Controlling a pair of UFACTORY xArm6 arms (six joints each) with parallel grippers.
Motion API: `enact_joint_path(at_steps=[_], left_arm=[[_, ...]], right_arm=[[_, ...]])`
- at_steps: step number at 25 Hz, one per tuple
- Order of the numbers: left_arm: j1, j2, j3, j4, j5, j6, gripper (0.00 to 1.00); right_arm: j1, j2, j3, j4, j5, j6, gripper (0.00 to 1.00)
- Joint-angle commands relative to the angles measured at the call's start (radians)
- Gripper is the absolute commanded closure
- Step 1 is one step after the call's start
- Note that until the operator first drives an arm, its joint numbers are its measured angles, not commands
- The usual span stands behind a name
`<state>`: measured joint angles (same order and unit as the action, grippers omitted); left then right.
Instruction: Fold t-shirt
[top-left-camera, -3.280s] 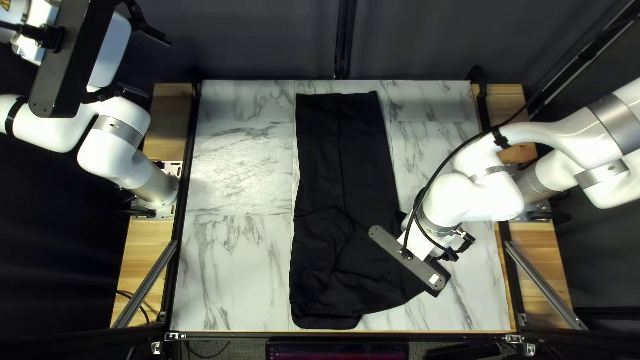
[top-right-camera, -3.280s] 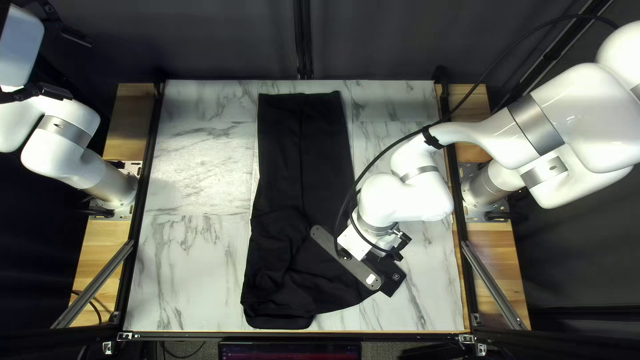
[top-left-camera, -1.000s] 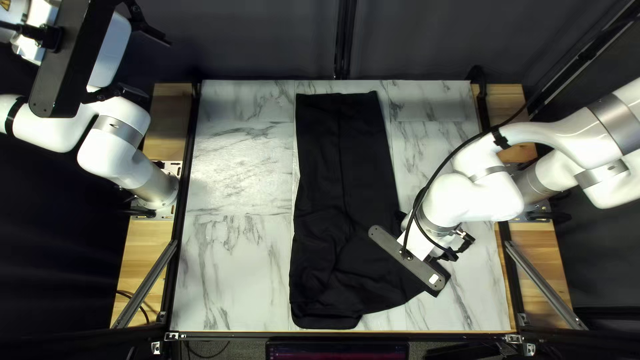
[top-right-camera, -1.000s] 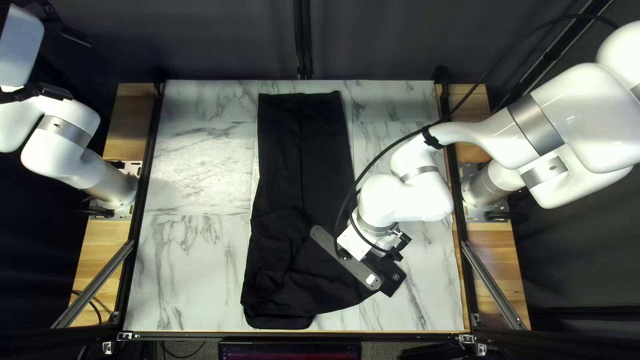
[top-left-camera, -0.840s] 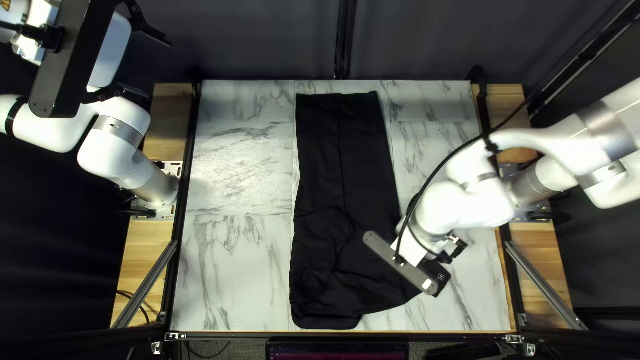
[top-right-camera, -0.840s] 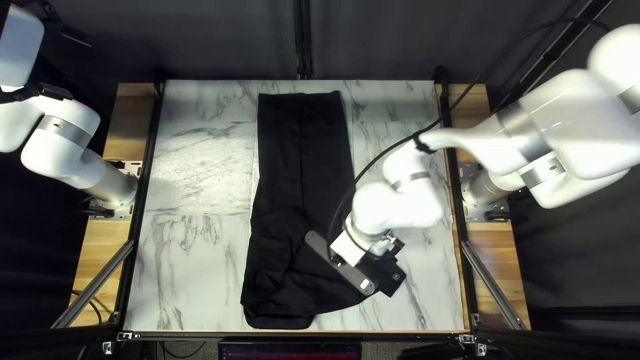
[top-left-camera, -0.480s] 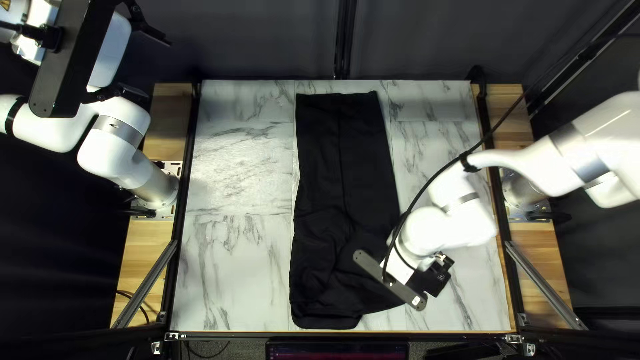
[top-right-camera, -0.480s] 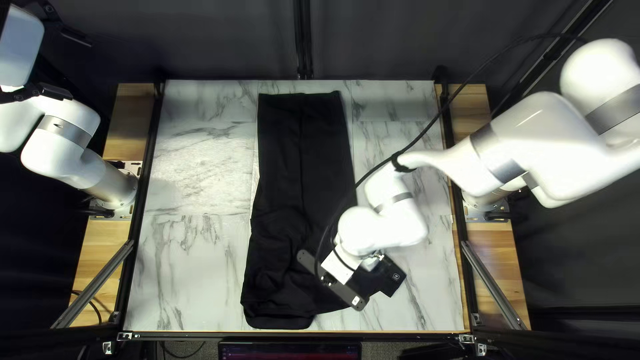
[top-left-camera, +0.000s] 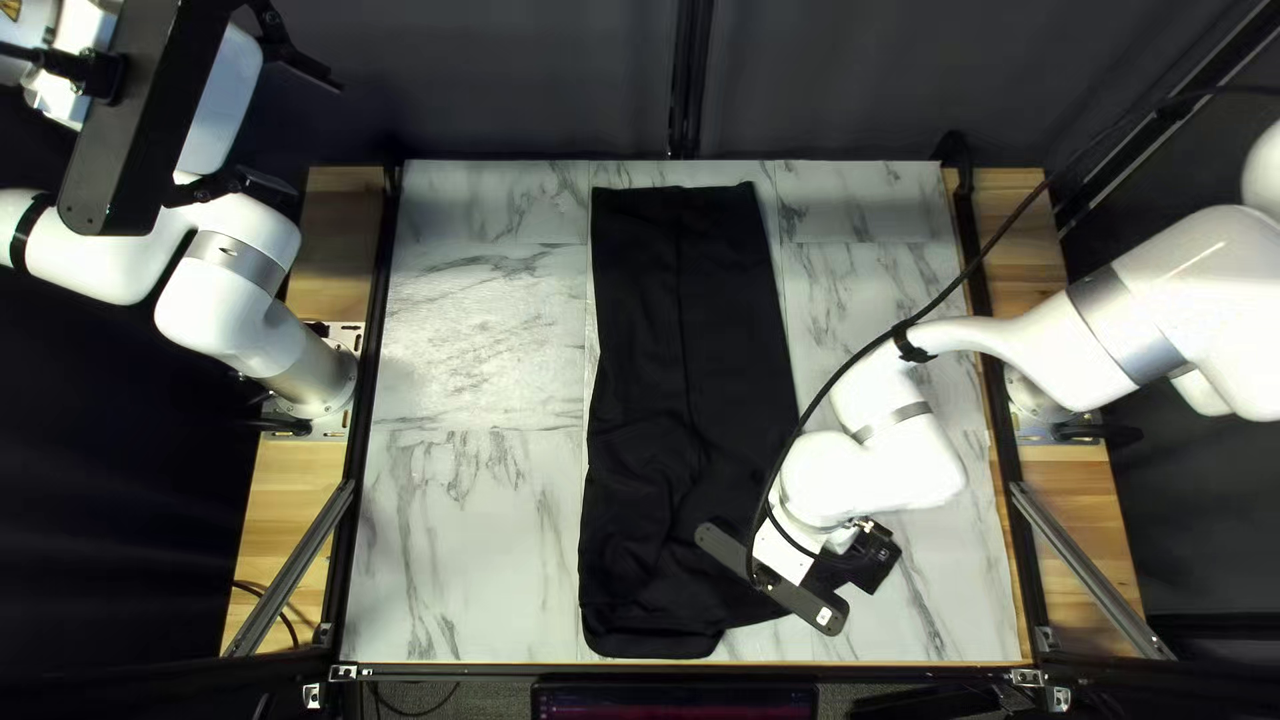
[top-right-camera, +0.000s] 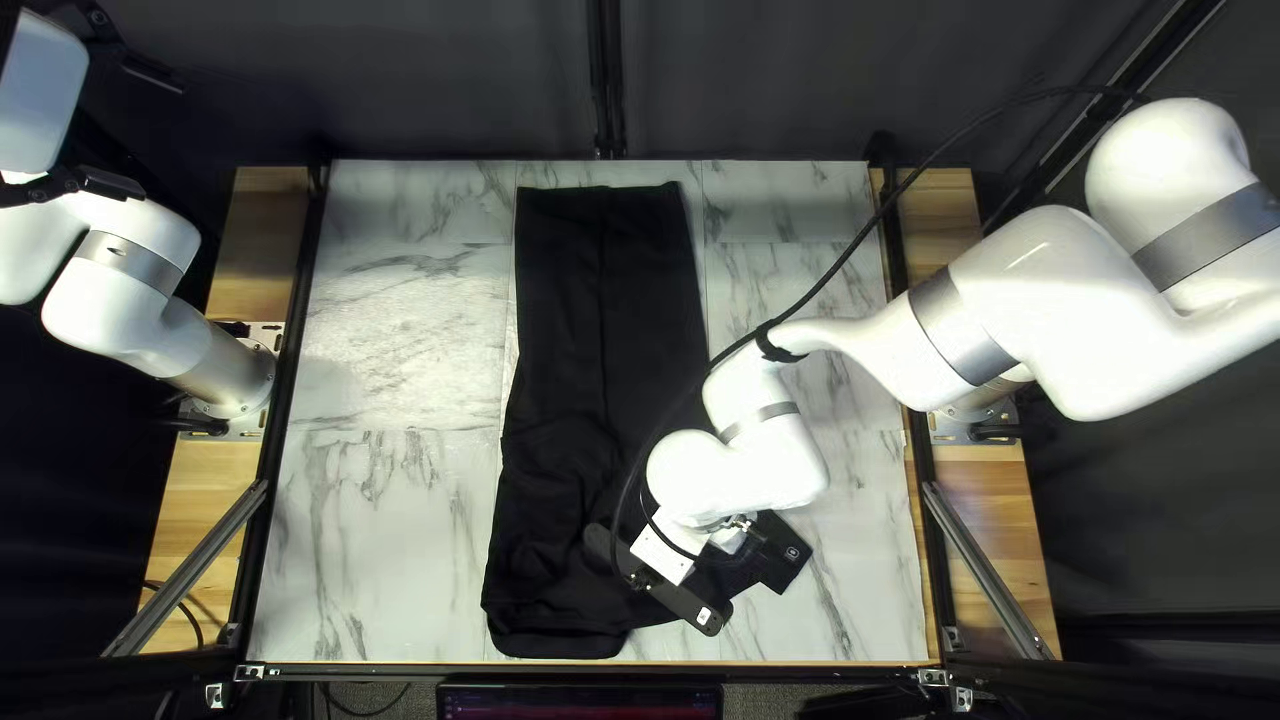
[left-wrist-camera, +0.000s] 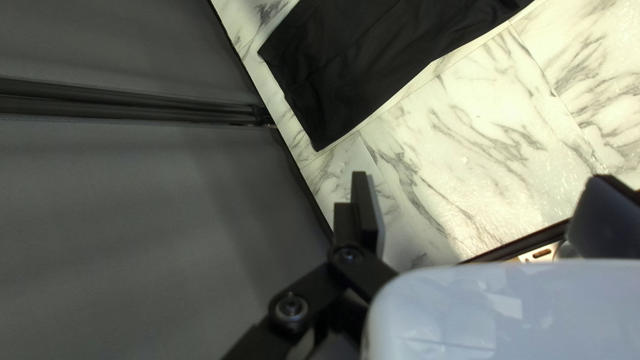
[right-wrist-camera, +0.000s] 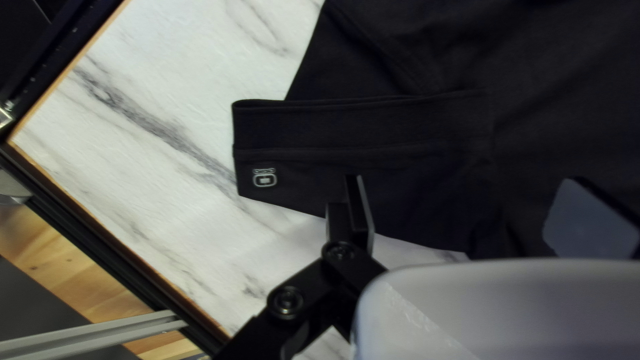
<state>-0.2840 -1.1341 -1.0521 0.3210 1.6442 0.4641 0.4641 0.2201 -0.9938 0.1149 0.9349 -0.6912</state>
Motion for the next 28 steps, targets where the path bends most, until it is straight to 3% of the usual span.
enact_joint_path(at_steps=[1, 5, 15, 19, 23, 26, 28], left_arm=[[0.000, 0.000, 0.000, 0.000, 0.000, 0.000, 0.00], [0.000, 0.000, 0.000, 0.000, 0.000, 0.000, 0.00], [0.000, 0.000, 0.000, 0.000, 0.000, 0.000, 0.00], [0.000, 0.000, 0.000, 0.000, 0.000, 0.000, 0.00], [0.000, 0.000, 0.000, 0.000, 0.000, 0.000, 0.00], [0.000, 0.000, 0.000, 0.000, 0.000, 0.000, 0.00], [0.000, 0.000, 0.000, 0.000, 0.000, 0.000, 0.00]], right_arm=[[0.007, 0.058, -0.072, -0.005, 0.059, -0.039, 0.00], [0.007, 0.119, -0.133, -0.002, 0.119, -0.067, 0.00], [-0.019, 0.177, -0.174, 0.020, 0.185, -0.118, 0.01], [-0.030, 0.185, -0.189, 0.029, 0.213, -0.138, 0.17], [-0.037, 0.191, -0.206, 0.041, 0.233, -0.152, 0.16], [-0.044, 0.212, -0.226, 0.050, 0.243, -0.171, 0.28], [-0.047, 0.224, -0.233, 0.055, 0.244, -0.181, 0.43]])
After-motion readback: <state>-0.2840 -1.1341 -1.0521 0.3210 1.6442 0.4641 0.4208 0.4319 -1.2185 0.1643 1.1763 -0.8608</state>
